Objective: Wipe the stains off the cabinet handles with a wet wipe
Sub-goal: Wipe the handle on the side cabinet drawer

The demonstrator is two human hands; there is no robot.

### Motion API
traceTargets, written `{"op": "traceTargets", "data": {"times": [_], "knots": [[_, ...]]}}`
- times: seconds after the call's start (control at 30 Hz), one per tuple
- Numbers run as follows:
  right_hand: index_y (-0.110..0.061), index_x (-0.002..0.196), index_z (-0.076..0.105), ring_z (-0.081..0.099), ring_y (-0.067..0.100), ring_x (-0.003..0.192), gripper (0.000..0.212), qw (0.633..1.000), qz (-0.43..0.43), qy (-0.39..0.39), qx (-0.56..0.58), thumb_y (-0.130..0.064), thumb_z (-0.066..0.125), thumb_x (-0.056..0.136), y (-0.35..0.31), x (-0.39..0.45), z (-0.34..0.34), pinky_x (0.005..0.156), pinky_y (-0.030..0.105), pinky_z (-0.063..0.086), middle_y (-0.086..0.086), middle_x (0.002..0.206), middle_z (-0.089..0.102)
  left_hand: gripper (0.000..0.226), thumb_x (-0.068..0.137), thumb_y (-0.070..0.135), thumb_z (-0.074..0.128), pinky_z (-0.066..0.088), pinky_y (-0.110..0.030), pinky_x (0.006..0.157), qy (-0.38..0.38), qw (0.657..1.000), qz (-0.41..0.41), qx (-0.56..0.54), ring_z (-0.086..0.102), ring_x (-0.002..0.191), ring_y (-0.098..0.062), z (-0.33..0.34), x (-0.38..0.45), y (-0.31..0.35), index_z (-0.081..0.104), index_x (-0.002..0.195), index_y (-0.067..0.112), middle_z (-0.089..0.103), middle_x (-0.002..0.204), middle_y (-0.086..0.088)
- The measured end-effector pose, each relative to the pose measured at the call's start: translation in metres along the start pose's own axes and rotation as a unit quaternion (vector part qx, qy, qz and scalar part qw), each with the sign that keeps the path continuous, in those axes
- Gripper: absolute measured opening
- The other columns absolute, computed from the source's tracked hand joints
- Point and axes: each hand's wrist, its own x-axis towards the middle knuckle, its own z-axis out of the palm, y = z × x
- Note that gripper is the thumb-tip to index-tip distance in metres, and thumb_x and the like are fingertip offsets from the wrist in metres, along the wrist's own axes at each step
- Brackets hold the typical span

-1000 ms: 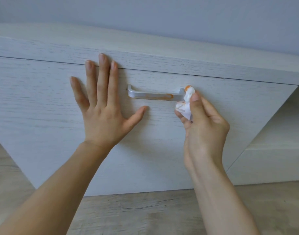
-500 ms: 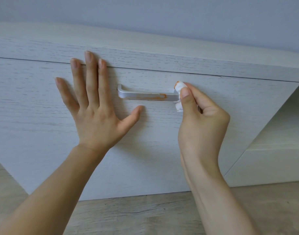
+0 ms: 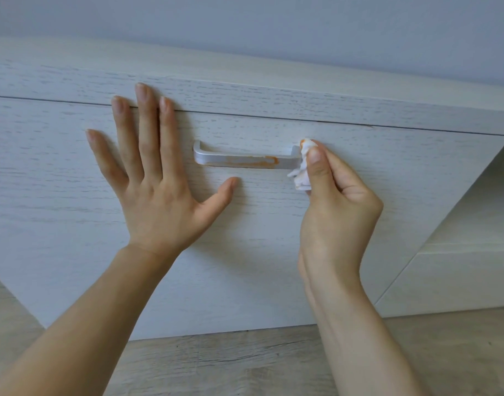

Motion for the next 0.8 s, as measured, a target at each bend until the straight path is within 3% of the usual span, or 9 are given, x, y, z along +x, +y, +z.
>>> {"op": "traceTargets", "data": {"times": [0.13,0.27,0.4,0.57,0.7,0.8], "knots": [[-0.012,0.092,0.075,0.055,-0.001,0.06,0.013,1.0,-0.009,0.007,-0.012,-0.015,0.062,0.09,0.001,-0.005,0.002,0.064,0.008,0.043,-0.01,0.066,0.066,0.098,0.084,0.067,0.048,0.007,-0.063,0.107,0.004,1.0,-0.004,0.001,0.016,0.133,-0.047,0.001,0.0,0.001,0.023,0.142,-0.008,0.028,0.144,-0.034],[-0.025,0.089,0.072,0.054,0.001,0.06,0.014,1.0,0.023,0.01,0.003,-0.016,0.061,0.091,-0.002,0.0,0.006,0.064,0.011,0.045,-0.015,0.061,0.064,0.098,0.085,0.067,0.048,0.006,-0.063,0.107,0.003,1.0,-0.002,-0.002,0.015,0.133,-0.047,0.0,0.001,0.002,0.021,0.142,-0.007,0.028,0.145,-0.034],[-0.006,0.097,0.073,0.055,0.0,0.061,0.016,0.999,-0.026,-0.018,-0.009,-0.015,0.063,0.089,-0.003,-0.007,-0.009,0.066,0.009,0.044,-0.011,0.066,0.066,0.097,0.085,0.067,0.048,0.007,-0.064,0.106,0.002,1.0,-0.005,-0.004,0.016,0.133,-0.047,0.0,0.0,0.002,0.022,0.142,-0.007,0.028,0.144,-0.034],[-0.018,0.091,0.069,0.066,0.006,0.079,0.014,0.996,-0.081,0.02,-0.017,-0.008,0.07,0.081,0.002,-0.019,0.002,0.074,0.016,0.051,0.008,0.091,0.068,0.099,0.084,0.067,0.051,0.006,-0.063,0.107,0.004,1.0,-0.003,-0.004,0.015,0.133,-0.046,0.0,0.0,0.001,0.023,0.142,-0.008,0.029,0.144,-0.034],[-0.027,0.083,0.064,0.064,0.007,0.079,0.021,0.987,-0.14,0.036,-0.073,-0.01,0.074,0.077,0.004,-0.017,0.007,0.072,0.017,0.048,-0.007,0.085,0.062,0.098,0.084,0.066,0.051,0.005,-0.062,0.107,-0.002,1.0,-0.004,-0.01,0.015,0.134,-0.046,-0.001,0.0,0.001,0.022,0.142,-0.008,0.028,0.145,-0.031],[-0.024,0.08,0.067,0.065,0.016,0.075,0.017,0.984,-0.155,0.05,-0.072,-0.009,0.074,0.077,0.005,-0.016,0.006,0.07,0.024,0.05,-0.002,0.081,0.063,0.098,0.084,0.066,0.051,0.004,-0.061,0.108,-0.002,1.0,-0.005,-0.015,0.014,0.134,-0.045,-0.001,0.001,0.002,0.021,0.143,-0.007,0.027,0.146,-0.03]]}}
